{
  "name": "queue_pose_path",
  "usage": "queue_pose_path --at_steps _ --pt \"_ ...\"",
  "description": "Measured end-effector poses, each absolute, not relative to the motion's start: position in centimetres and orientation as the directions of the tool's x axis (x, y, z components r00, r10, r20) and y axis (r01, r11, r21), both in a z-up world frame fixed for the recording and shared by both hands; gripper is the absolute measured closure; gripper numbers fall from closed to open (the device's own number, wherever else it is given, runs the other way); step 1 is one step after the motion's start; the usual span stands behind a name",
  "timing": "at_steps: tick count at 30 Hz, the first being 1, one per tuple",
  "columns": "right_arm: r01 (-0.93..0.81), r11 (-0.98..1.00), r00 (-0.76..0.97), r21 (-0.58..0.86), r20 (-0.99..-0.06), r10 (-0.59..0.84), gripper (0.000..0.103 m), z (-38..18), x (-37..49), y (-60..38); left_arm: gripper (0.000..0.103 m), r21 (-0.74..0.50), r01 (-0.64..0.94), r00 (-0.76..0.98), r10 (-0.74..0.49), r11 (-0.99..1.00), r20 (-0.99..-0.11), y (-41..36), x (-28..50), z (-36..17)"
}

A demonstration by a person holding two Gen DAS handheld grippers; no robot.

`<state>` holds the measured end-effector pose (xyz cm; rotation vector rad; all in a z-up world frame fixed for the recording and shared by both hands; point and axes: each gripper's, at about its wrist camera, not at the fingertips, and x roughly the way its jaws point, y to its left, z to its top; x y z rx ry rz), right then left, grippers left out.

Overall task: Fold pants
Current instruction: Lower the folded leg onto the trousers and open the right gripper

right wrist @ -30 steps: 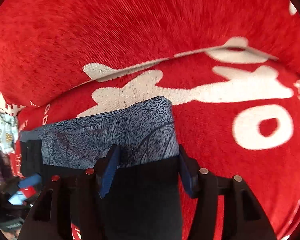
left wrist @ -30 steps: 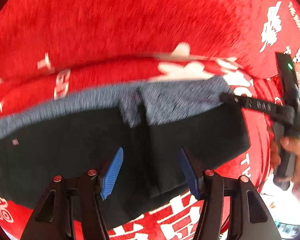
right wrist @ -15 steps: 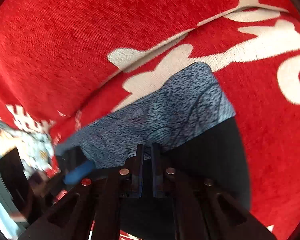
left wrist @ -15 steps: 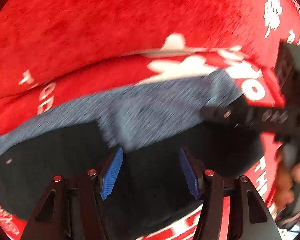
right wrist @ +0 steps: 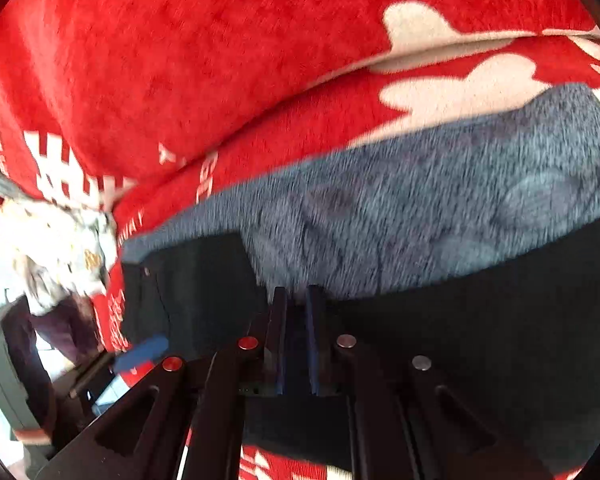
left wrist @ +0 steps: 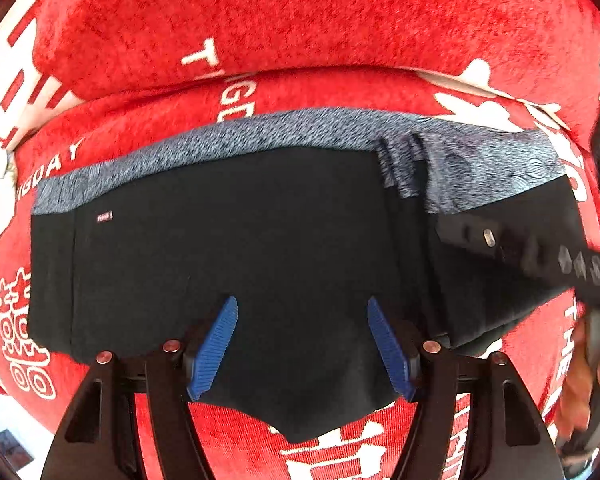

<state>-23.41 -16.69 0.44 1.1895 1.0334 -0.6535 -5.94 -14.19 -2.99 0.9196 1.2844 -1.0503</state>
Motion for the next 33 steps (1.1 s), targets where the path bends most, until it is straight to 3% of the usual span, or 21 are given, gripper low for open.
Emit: queue_pose_path --at_steps 2,3,4,5,7,9,20,25,29,33 --pt "0.854 0.305 0.403 0.422 -0.907 0.125 0.093 0.8 -23.5 -15.7 0.034 -0.040 0.953 -0.014 -0.089 0.301 -0.996 -14.2 -6.3 -3.1" --pt "0.852 0.309 0.401 0.422 -0.906 0.131 0.093 1.2 -23.5 -15.4 0.026 -0.042 0.951 -0.014 -0.092 0.308 -0.996 -14.1 -6.4 -3.0" --pt "0.852 0.311 0.399 0.421 -0.907 0.134 0.093 1.7 -23.6 -15.0 0.011 -0.045 0.949 -0.015 -0.098 0.313 -0.995 -13.9 -6.4 -2.9" --pt "0.852 0.311 0.400 0.420 -0.907 0.130 0.093 2.2 -23.9 -14.8 0.007 -0.047 0.948 -0.014 -0.105 0.316 -0.994 -13.8 -6.5 -2.9" --pt "0.858 0.313 0.391 0.408 -0.913 0.118 0.082 3.4 -24.5 -14.3 0.006 -0.052 0.948 -0.017 -0.114 0.313 -0.993 -13.6 -6.7 -2.6" --pt "0.868 0.323 0.369 0.378 -0.925 0.090 0.059 4.7 -25.4 -14.0 0.006 -0.055 0.947 -0.023 -0.102 0.316 -0.994 -13.7 -7.1 -2.7" --pt "0.883 0.452 0.182 0.131 -0.981 -0.071 0.056 7.7 -26.9 -13.5 0.006 -0.064 0.936 -0.043 -0.070 0.345 -0.997 -12.0 -6.8 -1.9" --pt "0.852 0.515 0.157 0.097 -0.985 -0.075 0.053 7.8 -27.0 -11.6 0.006 -0.074 0.931 -0.054 -0.064 0.358 -0.997 -11.3 -6.6 -1.9" --pt "0.805 0.586 0.164 0.091 -0.984 -0.073 0.053 7.5 -25.8 -10.8 0.006 -0.056 0.920 -0.035 -0.062 0.388 -0.997 -10.7 -6.1 -1.8" --pt "0.604 0.797 0.129 0.007 -0.988 -0.088 0.053 6.5 -22.7 -7.6 0.006 -0.046 0.906 -0.019 -0.068 0.421 -0.997 -9.8 -4.7 -1.4"
